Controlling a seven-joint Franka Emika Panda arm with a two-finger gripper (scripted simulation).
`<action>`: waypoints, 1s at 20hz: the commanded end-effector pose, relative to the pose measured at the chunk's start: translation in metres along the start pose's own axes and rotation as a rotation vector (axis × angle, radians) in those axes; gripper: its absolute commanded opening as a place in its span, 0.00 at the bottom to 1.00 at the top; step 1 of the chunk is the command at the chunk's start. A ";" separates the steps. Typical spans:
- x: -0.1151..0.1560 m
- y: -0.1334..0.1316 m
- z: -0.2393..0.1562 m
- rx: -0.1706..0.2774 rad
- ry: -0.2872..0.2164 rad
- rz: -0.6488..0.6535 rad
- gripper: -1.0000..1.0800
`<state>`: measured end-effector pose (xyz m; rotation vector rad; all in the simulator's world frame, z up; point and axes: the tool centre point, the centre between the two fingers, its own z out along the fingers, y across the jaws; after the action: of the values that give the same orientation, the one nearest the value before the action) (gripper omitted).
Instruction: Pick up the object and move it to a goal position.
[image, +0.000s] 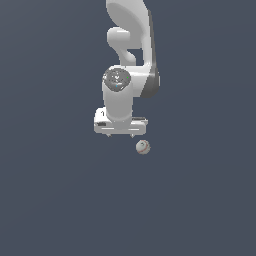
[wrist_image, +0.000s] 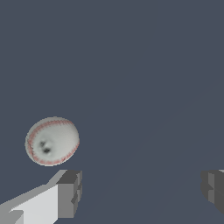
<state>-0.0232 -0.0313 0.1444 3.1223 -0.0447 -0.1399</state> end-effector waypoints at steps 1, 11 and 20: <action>0.001 -0.008 0.004 0.000 0.006 -0.005 0.96; 0.001 -0.075 0.032 0.006 0.063 -0.035 0.96; -0.003 -0.107 0.045 0.015 0.089 -0.049 0.96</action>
<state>-0.0267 0.0731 0.0989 3.1405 0.0323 -0.0058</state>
